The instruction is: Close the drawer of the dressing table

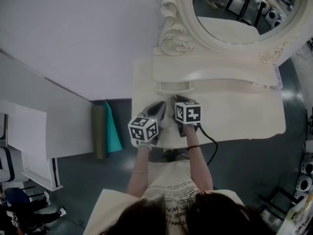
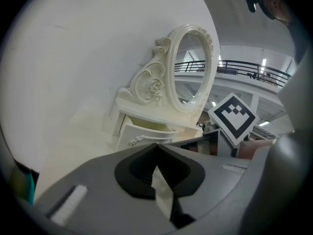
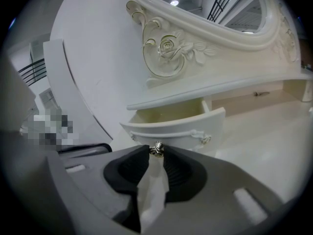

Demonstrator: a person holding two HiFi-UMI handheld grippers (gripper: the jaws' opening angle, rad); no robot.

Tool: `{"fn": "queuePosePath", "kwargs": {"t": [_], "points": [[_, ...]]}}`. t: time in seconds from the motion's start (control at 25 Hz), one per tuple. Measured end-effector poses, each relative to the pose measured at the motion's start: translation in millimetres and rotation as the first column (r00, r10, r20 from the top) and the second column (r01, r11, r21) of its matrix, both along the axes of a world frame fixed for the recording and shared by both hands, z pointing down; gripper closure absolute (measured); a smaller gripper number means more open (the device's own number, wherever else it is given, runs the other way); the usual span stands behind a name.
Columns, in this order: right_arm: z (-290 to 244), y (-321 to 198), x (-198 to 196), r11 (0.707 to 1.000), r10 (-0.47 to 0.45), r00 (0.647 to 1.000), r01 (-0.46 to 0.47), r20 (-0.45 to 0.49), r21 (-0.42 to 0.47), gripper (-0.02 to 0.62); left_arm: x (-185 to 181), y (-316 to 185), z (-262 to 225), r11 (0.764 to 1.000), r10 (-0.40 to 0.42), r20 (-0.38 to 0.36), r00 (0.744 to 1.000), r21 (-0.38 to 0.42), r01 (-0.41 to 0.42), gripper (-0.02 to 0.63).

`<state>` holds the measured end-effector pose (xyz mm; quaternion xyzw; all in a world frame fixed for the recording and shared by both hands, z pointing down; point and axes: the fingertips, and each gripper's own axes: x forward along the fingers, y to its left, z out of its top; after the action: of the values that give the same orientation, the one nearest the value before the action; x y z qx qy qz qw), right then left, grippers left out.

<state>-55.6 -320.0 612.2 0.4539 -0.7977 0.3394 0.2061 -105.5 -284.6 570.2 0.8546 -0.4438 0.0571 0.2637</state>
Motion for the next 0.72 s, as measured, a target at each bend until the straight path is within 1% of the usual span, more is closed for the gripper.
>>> {"fn": "queuePosePath", "kwargs": {"t": [0.72], "points": [[0.2,-7.1,0.9,1.000,-0.006,1.000,0.006,0.011,-0.004,0.497,3.4,-9.1,1.4,1.000,0.012,0.005,1.000,-0.001,-0.012,0.604]]}}
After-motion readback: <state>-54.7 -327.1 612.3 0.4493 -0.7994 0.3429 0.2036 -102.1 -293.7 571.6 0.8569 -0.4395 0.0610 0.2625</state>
